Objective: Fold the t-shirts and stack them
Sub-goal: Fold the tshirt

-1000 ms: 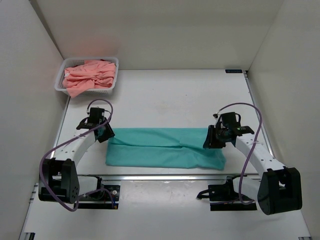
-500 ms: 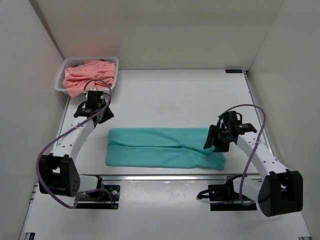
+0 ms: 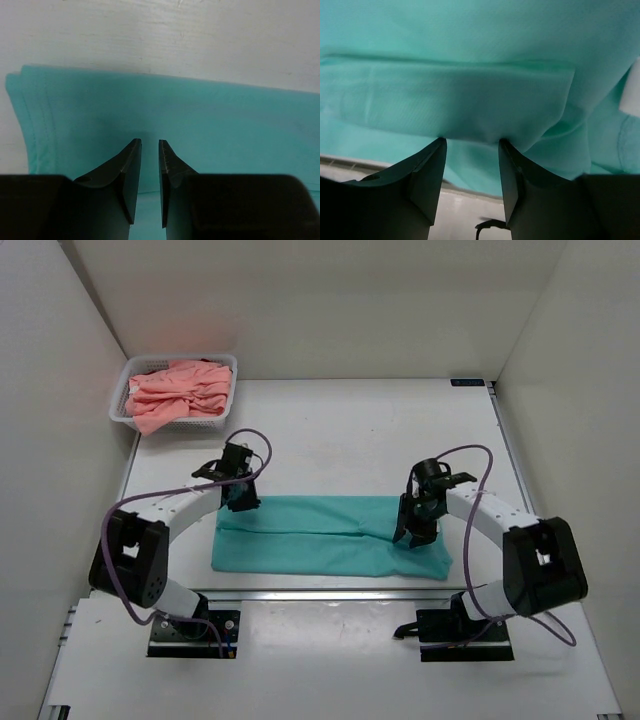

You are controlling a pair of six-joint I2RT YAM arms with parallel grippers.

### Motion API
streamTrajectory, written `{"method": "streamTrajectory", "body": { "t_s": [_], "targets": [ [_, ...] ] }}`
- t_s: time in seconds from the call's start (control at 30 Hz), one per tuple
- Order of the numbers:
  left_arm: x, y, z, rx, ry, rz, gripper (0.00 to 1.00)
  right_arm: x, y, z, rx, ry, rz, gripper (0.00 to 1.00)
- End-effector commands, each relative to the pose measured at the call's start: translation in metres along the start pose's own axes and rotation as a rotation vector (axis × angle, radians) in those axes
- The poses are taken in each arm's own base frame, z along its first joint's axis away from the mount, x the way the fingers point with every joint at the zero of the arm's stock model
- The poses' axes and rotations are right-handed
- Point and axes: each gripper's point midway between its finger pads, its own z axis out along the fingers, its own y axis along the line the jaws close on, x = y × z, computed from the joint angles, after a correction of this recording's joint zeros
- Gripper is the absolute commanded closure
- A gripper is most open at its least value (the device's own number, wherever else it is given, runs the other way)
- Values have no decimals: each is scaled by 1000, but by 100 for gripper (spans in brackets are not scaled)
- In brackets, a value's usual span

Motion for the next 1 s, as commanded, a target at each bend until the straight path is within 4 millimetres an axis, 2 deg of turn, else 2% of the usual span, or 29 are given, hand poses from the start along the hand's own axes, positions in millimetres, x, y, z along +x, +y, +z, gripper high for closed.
{"method": "streamTrajectory", "body": {
  "t_s": [0.0, 0.1, 0.13, 0.17, 0.23, 0.3, 0.33, 0.37, 0.47, 0.5, 0.53, 0.57, 0.63, 0.67, 0.7, 0.73, 0.77, 0.8, 0.83, 0.87, 0.9, 0.93, 0.97],
  "targets": [
    [9, -6, 9, 3, 39, 49, 68, -9, -7, 17, 53, -1, 49, 57],
    [21, -8, 15, -15, 107, 83, 68, -19, -8, 30, 75, 20, 71, 58],
    [29, -7, 19, -26, 140, 88, 70, -32, -3, 29, 70, -2, 67, 58],
    [30, -7, 19, -29, 153, 90, 69, -34, -7, 36, 85, 17, 77, 57],
    [43, -8, 25, -21, 226, 75, 68, -60, 5, 40, 70, -6, 75, 58],
    [43, -8, 28, -20, 254, 61, 69, -90, 13, 47, 72, -24, 65, 58],
    [41, -8, 28, -22, 263, 72, 69, -94, 12, 54, 87, -8, 73, 58],
    [49, -5, 31, -36, 292, 77, 70, -112, 20, 58, 78, -19, 66, 58],
    [57, -15, 29, -11, 355, 77, 69, -168, 41, 58, 69, -82, 48, 58],
    [60, -17, 27, -1, 367, 77, 69, -172, 41, 69, 76, -57, 47, 58],
    [69, -18, 26, 1, 402, 72, 70, -188, 46, 75, 81, -64, 36, 58],
    [69, -21, 25, 11, 402, 64, 69, -192, 47, 77, 88, -59, 31, 58],
    [79, -31, 20, 51, 438, 45, 70, -229, 63, 85, 78, -94, -4, 57],
    [83, -36, 17, 68, 452, 46, 69, -247, 77, 74, 51, -121, -9, 57],
    [87, -41, 15, 81, 464, 44, 70, -247, 75, 90, 62, -82, -20, 58],
    [95, -47, 11, 101, 490, 50, 70, -265, 87, 94, 49, -111, -43, 57],
    [93, -53, 8, 119, 499, 39, 70, -288, 101, 76, 18, -162, -58, 57],
    [95, -59, 8, 126, 502, 61, 70, -280, 97, 97, 29, -96, -52, 56],
    [103, -65, 5, 143, 535, 70, 70, -303, 108, 94, 1, -150, -60, 56],
    [107, -69, 3, 144, 553, 77, 70, -320, 120, 75, -46, -199, -61, 55],
    [103, -76, 1, 167, 548, 78, 70, -313, 122, 87, -76, -152, -52, 55],
    [108, -81, 1, 174, 571, 90, 70, -321, 128, 85, -107, -173, -49, 54],
    [113, -84, 2, 177, 592, 88, 70, -316, 128, 90, -121, -145, -44, 54]
  ]
}}
